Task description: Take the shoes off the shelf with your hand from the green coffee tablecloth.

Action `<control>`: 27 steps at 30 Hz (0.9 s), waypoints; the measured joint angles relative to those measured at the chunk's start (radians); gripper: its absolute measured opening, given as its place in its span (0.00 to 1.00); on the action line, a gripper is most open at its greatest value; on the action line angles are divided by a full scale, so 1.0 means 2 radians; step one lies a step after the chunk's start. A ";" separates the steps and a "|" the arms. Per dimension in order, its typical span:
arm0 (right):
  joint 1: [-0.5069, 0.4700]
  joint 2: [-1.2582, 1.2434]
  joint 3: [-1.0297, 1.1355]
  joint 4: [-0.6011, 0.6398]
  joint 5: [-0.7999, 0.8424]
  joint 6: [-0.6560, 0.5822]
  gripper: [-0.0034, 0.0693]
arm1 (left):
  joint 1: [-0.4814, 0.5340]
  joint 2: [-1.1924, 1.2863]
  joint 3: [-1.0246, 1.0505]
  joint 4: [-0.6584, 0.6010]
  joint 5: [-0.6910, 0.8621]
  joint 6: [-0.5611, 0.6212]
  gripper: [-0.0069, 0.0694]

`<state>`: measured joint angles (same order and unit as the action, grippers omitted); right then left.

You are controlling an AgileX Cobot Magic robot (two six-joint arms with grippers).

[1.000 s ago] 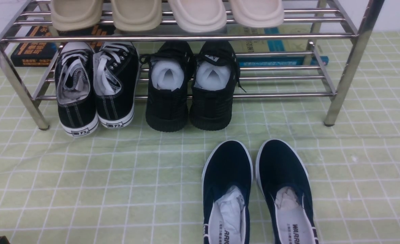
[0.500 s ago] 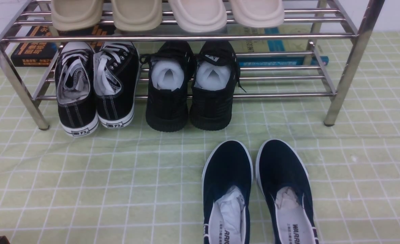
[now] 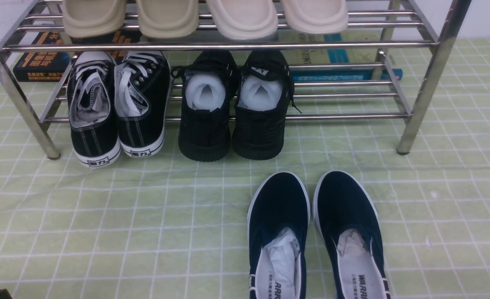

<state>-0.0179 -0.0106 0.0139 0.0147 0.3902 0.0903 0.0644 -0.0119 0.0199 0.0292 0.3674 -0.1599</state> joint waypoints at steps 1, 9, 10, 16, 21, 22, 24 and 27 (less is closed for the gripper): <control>0.000 0.000 0.000 0.000 0.000 0.000 0.17 | 0.000 0.000 0.000 0.000 0.000 0.000 0.41; 0.000 0.000 0.000 0.000 0.000 0.000 0.18 | 0.000 0.000 0.000 0.000 0.000 0.000 0.41; 0.000 0.000 0.000 0.000 0.000 0.000 0.18 | 0.000 0.000 0.000 0.000 0.000 0.000 0.41; 0.000 0.000 0.000 0.000 0.000 0.000 0.19 | 0.000 0.000 0.000 0.000 0.000 0.000 0.41; 0.000 0.000 0.000 0.000 0.000 0.000 0.20 | 0.000 0.000 0.000 0.000 0.000 0.000 0.41; 0.000 0.000 0.000 0.000 0.000 0.000 0.20 | 0.000 0.000 0.000 0.000 0.000 0.000 0.41; 0.000 0.000 0.000 0.000 0.000 0.000 0.20 | 0.000 0.000 0.000 0.000 0.000 0.000 0.41; 0.000 0.000 0.000 0.000 0.000 0.000 0.21 | 0.000 0.000 0.000 0.000 0.000 0.000 0.41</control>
<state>-0.0179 -0.0106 0.0139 0.0147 0.3902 0.0903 0.0644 -0.0119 0.0199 0.0292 0.3674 -0.1599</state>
